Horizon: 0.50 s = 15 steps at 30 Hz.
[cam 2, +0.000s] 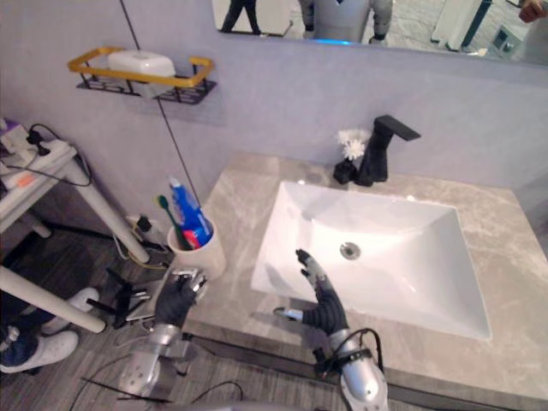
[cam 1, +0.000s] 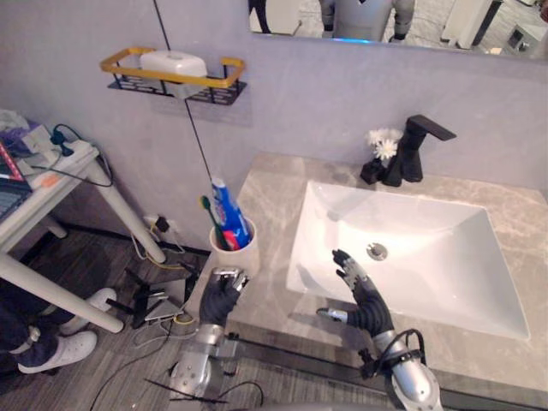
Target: Organize washtable
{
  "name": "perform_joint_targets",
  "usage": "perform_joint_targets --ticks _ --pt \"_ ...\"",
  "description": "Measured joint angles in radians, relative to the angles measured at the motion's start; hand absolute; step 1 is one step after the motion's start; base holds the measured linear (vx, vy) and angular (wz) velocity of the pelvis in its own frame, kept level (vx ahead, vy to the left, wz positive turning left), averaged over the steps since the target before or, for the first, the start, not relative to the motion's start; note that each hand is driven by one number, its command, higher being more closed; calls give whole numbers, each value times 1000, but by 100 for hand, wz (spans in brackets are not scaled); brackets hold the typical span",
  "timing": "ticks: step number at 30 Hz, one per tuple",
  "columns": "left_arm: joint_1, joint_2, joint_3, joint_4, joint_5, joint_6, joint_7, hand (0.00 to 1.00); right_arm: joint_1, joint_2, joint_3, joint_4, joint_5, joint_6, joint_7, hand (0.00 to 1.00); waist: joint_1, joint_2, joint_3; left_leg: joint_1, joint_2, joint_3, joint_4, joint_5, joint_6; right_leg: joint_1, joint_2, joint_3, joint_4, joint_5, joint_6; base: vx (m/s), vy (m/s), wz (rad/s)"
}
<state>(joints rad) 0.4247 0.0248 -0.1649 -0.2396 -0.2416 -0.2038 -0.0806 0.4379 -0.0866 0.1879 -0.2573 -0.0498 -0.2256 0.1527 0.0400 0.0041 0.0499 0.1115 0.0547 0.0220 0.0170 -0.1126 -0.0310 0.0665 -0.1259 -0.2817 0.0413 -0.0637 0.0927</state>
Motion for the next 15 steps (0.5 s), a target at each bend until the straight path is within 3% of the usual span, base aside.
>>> perform_joint_targets --ticks 15 --pt "-69 15 8 55 60 0 2 100 -25 0 -14 0 0 0 3 0 -5 -13 10 -9 -2 11 -1 -1 -1 -3 3 11 -31 23 2 -8 0 -2"
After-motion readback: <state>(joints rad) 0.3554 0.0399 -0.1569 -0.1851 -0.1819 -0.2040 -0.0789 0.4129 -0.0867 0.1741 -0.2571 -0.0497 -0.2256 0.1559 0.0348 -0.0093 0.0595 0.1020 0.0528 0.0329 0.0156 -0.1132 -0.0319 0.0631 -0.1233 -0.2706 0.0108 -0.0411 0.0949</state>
